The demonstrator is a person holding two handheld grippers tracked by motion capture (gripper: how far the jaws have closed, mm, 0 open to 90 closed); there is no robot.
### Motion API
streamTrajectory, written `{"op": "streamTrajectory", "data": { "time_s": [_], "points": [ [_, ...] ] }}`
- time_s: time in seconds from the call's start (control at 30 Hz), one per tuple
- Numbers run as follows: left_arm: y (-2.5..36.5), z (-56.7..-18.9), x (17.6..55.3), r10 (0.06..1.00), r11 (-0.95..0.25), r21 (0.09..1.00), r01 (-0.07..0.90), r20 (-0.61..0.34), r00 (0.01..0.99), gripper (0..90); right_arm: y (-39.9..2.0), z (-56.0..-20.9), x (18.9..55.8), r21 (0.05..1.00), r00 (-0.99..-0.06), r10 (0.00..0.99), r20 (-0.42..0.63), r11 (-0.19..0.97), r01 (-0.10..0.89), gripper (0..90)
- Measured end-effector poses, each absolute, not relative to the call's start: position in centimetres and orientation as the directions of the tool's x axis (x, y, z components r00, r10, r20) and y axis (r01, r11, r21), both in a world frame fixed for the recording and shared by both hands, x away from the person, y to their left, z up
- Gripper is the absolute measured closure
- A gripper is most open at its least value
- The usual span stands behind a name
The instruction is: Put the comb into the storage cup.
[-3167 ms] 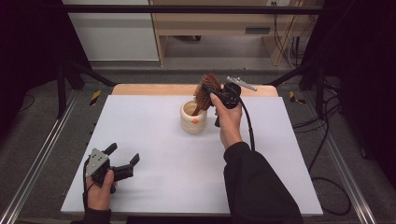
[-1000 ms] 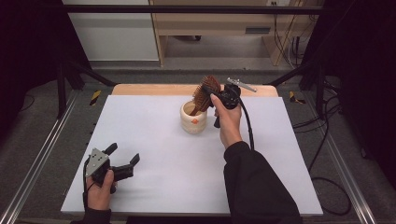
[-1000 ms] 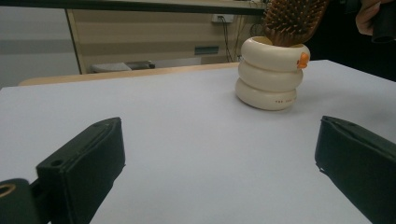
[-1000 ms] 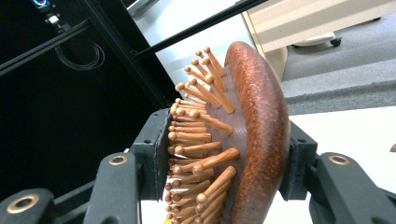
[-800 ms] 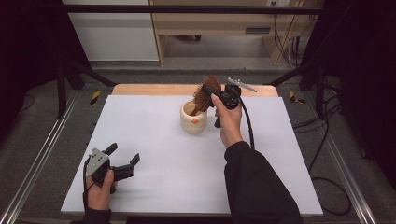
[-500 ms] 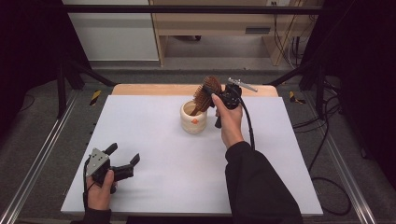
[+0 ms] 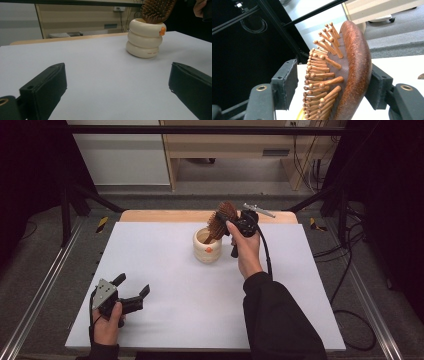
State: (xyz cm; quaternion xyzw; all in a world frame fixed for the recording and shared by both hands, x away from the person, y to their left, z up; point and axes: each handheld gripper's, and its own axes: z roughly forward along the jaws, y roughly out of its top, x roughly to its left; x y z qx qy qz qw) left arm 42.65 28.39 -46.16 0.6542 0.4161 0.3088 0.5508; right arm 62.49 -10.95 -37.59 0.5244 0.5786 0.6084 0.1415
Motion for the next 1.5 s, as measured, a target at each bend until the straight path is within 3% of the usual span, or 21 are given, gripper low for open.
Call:
{"op": "streamTrajectory", "data": {
  "time_s": [1.1, 1.5],
  "points": [
    [28.4, -46.2, 42.7, 0.887, -0.046, 0.978, 0.204, -0.054, 0.458, 1.6, -11.3, -37.0, 62.1, 0.865, -0.388, 0.813, 0.433, -0.254, 0.434, 18.3],
    [28.4, -46.2, 42.7, 0.889, -0.047, 0.978, 0.205, -0.052, 0.455, 1.6, -11.5, -36.5, 61.6, 0.877, -0.36, 0.842, 0.401, -0.239, 0.416, 6.3]
  ]
}}
